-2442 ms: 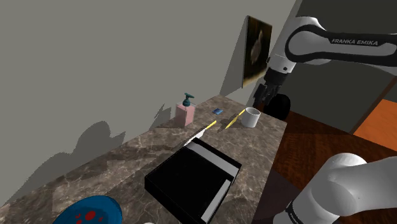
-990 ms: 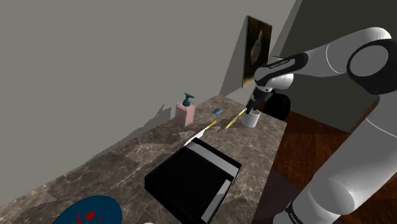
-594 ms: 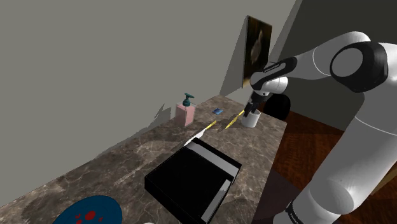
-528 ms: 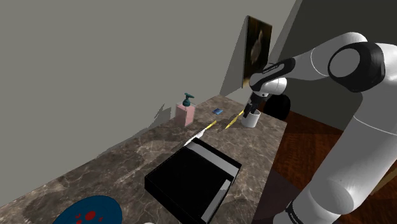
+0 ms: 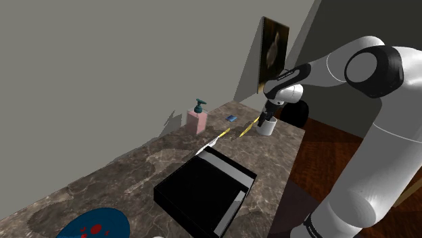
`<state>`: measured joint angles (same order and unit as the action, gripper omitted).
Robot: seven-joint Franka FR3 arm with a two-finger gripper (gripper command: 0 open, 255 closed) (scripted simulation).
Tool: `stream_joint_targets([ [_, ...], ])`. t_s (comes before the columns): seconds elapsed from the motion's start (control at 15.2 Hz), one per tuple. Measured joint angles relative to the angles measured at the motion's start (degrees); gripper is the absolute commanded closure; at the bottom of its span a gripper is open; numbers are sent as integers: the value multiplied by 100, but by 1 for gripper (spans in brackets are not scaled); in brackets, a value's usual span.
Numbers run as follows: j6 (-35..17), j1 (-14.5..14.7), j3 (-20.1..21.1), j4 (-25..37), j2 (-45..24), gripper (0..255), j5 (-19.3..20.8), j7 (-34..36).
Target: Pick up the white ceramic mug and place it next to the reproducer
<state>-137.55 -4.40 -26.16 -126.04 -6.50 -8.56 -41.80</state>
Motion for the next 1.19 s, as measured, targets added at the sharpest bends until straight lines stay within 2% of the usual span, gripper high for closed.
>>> stream_joint_targets([
  [0.07,0,0,0,0,0,255,0,0],
  [0.73,2,0,0,-1,1,255,0,0],
  [1.19,415,32,-30,164,293,255,234,184],
])
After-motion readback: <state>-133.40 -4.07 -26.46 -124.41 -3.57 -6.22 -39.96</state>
